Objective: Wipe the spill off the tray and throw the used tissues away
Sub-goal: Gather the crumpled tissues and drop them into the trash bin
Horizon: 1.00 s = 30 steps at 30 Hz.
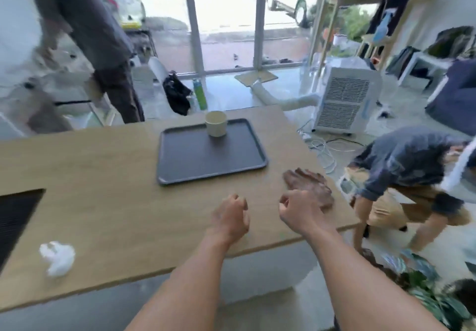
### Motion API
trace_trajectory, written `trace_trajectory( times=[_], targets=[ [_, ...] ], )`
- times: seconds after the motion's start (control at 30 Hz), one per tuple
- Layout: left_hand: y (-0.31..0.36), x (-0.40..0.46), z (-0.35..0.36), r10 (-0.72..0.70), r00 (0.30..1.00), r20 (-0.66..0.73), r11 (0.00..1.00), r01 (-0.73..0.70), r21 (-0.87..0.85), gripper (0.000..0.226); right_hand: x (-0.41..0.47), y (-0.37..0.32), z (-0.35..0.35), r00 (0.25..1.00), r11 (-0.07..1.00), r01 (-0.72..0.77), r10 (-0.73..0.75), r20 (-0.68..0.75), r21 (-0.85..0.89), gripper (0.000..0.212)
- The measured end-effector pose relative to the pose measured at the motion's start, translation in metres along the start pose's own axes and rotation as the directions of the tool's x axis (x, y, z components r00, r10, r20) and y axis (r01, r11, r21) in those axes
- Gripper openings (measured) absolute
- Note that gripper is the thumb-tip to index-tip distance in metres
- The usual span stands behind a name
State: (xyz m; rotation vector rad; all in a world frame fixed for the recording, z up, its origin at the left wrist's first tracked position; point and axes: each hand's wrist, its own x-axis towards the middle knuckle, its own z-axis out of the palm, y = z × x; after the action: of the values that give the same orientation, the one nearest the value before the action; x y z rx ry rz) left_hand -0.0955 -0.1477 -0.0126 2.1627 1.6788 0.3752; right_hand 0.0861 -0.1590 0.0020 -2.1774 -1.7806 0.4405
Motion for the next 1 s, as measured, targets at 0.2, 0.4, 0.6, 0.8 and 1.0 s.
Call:
trace_trajectory(
  times=[0.2, 0.4, 0.6, 0.8, 1.0],
  targets=[
    [-0.145, -0.049, -0.072, -0.309, 0.923, -0.229, 0.932, 0.341, 0.119, 0.019, 0.012, -0.142, 0.078, 0.946, 0.975, 0.210, -0.221, 0.237, 0.071, 0.020],
    [-0.257, -0.134, -0.109, -0.642, 0.659, -0.391, 0.659, 0.735, 0.159, 0.034, -0.011, -0.255, 0.145, 0.842, 0.918, 0.375, -0.397, 0.366, 0.131, 0.021],
    [-0.297, -0.147, -0.109, -0.763, 0.537, -0.358, 0.618, 0.768, -0.165, 0.043, -0.028, -0.321, 0.184, 0.730, 0.855, 0.492, -0.509, 0.456, 0.165, 0.023],
    [-0.303, -0.122, -0.107, -0.642, 0.693, -0.328, 0.767, 0.588, -0.258, 0.043, -0.019, -0.337, 0.194, 0.701, 0.833, 0.527, -0.539, 0.466, 0.170, 0.029],
    [-0.281, -0.076, -0.104, -0.507, 0.840, -0.193, 0.837, 0.427, -0.341, 0.037, -0.001, -0.324, 0.183, 0.708, 0.845, 0.474, -0.532, 0.464, 0.247, 0.042]
  ],
)
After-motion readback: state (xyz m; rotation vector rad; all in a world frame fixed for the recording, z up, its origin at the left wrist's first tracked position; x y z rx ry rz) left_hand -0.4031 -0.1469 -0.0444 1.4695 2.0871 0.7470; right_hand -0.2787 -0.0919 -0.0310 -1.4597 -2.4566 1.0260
